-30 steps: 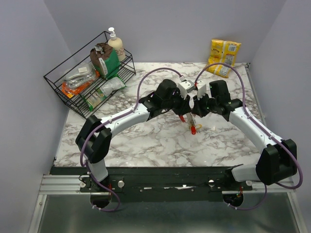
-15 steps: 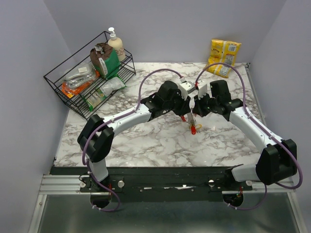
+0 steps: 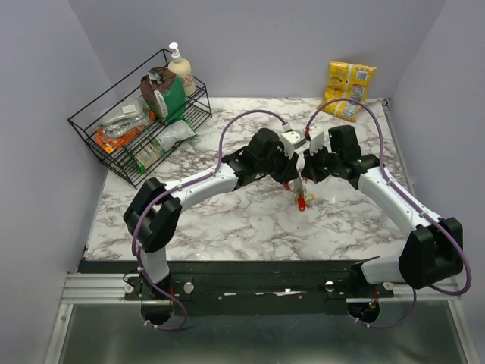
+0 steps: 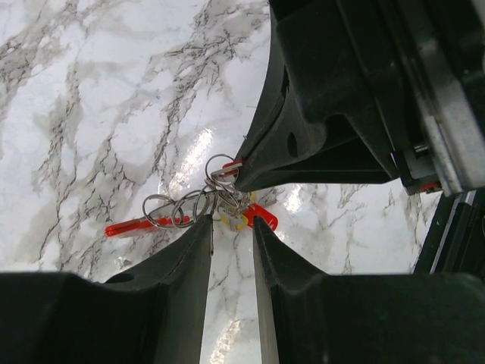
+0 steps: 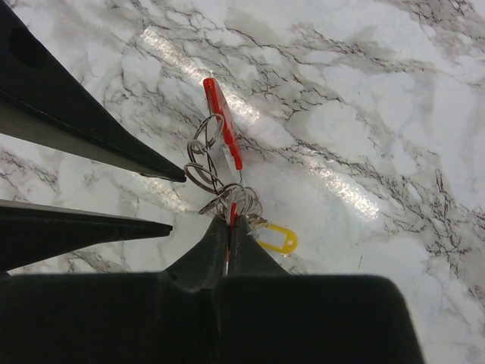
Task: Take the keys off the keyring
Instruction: Remove the key from the keyring.
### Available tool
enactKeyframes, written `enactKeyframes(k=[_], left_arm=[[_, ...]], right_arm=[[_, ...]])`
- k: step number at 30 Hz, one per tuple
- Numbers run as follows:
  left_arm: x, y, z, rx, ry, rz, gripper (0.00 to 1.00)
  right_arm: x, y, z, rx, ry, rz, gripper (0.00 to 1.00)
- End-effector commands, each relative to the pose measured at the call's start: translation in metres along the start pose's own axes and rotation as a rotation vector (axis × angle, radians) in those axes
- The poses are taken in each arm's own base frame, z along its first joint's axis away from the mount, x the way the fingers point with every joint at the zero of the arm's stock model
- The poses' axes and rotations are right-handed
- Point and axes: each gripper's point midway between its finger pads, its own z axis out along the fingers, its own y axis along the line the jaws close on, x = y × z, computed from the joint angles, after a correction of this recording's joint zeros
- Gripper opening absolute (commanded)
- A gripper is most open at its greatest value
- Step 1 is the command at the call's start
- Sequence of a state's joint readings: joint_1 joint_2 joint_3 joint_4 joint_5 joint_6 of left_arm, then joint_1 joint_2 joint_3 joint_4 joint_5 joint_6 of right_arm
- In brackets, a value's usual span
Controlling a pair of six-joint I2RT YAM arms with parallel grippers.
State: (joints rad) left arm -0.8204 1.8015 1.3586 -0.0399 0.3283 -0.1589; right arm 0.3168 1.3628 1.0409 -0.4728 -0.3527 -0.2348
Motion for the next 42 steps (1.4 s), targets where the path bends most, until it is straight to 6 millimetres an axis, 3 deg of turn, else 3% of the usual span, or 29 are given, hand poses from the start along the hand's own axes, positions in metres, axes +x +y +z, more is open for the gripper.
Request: enactKeyframes(k=[1,11,19,25,42], left_arm=[[0.012,-0.007,0.008,0.016,0.032,0.017,0.37],[0.004,-0.012,0.003,0.016,0.008,0.034,0.38],[0.011,0.009,0.015,-0.082,0.013,0.069,0.38],[0.009,0.013,0.018,-0.103,0.003,0.067,0.40],[-0.012,0.013,0.004,-0.127,-0.046,0.080,0.40]], right_arm=[[-0.008,-0.002,-0.003,0.009,-0.033,-0.013,0.01],[-0.009,-0.002,-0.004,0.006,-0.037,-0.008,0.01],[-0.008,0.004,-0.006,-0.027,-0.041,-0.007,0.01],[-0.006,0.014,-0.004,-0.091,-0.027,0.005,0.01],[0.003,0.022,-0.002,-0.159,0.001,0.021,0.01]])
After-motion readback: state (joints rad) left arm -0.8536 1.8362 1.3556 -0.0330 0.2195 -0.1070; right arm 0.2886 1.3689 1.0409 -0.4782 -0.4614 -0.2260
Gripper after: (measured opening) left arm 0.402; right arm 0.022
